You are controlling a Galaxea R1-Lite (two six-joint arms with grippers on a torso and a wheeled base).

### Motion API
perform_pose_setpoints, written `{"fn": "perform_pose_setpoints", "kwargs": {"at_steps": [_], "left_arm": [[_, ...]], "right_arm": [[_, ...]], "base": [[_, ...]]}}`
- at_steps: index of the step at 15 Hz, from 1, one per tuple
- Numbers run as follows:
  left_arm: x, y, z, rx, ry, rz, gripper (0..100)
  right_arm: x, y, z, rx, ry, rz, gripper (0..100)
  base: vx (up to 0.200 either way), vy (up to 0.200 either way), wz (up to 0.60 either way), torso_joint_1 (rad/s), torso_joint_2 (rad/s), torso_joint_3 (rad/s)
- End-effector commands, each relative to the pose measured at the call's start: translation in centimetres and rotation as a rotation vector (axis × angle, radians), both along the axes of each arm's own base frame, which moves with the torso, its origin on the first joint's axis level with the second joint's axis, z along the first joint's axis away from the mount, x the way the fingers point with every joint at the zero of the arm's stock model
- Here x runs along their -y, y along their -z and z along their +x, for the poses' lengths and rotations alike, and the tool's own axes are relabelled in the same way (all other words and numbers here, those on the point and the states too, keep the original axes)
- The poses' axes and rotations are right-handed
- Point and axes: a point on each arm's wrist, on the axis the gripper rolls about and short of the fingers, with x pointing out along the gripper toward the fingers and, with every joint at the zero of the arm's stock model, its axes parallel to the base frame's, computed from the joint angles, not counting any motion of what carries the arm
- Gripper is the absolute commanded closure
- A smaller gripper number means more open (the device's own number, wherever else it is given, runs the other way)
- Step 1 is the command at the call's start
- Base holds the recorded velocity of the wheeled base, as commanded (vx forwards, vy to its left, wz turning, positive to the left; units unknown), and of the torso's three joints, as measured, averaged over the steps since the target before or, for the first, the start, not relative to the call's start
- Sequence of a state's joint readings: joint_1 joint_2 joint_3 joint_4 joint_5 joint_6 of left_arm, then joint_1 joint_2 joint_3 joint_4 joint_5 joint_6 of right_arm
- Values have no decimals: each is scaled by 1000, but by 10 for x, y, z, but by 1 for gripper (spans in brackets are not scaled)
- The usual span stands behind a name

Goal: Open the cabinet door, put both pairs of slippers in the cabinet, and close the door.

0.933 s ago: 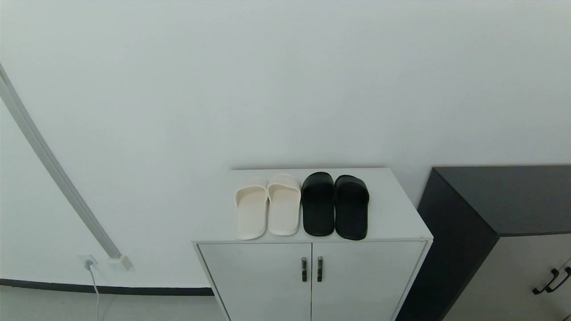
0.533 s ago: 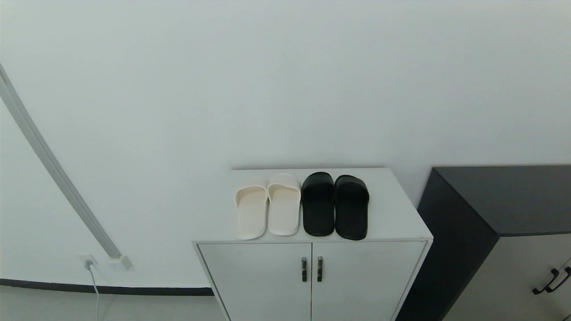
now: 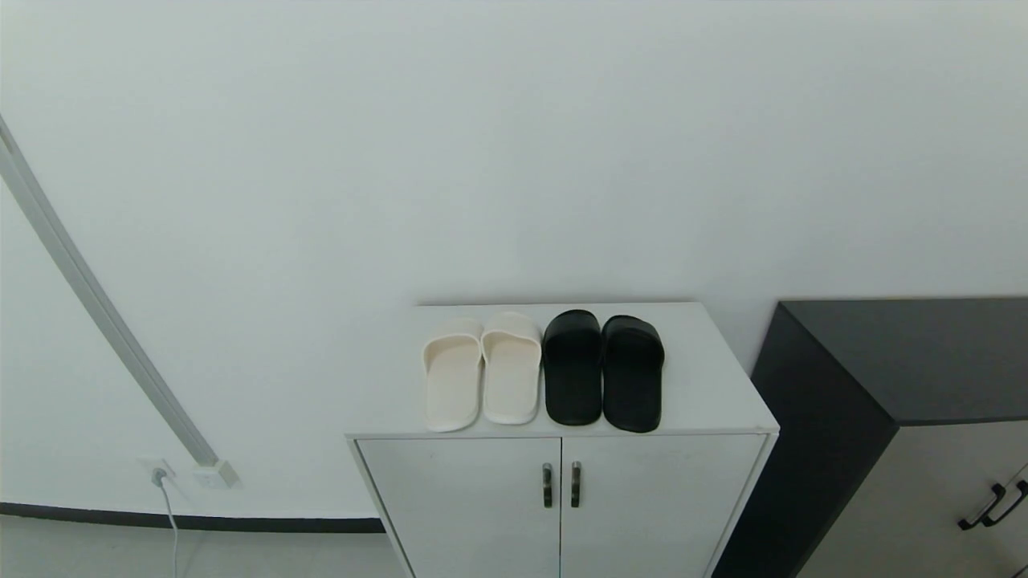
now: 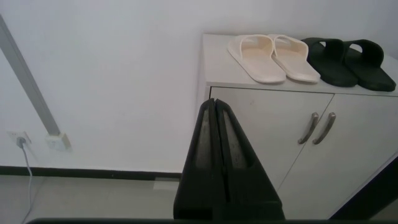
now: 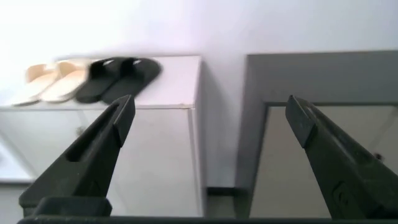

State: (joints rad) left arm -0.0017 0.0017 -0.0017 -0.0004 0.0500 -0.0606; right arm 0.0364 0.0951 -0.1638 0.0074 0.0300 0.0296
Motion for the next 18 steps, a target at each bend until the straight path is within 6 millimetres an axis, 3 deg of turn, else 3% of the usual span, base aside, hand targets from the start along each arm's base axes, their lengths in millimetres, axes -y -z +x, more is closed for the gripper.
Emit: {"fn": "perform_pose_setpoints", "kwargs": {"at_steps": [1,3,5,8,12,18], "left_arm": [[0,0,0,-2,-1,-1,100],[0,0,0,-2,1,2,100],[0,0,0,-2,1,2,100],[0,0,0,-2,1,2,100],[0,0,0,-2,1,1,100],[0,0,0,0,-1,-10,100]], "right_arm": [[-5,-22,42,-231,-163,2,0],[-10,-25,73,-302,-211,69,0],[-25,-32,117,-343,-274,120,0],[-57,-38,165,-360,-277,108,0],[-113,-40,180,-375,-296,92,0],[-166,-17,226,-390,-197,74,0]], "base": [[0,0,0,0,0,0],[0,0,0,0,0,0],[0,0,0,0,0,0],[0,0,0,0,0,0],[0,0,0,0,0,0],[0,0,0,0,0,0]]}}
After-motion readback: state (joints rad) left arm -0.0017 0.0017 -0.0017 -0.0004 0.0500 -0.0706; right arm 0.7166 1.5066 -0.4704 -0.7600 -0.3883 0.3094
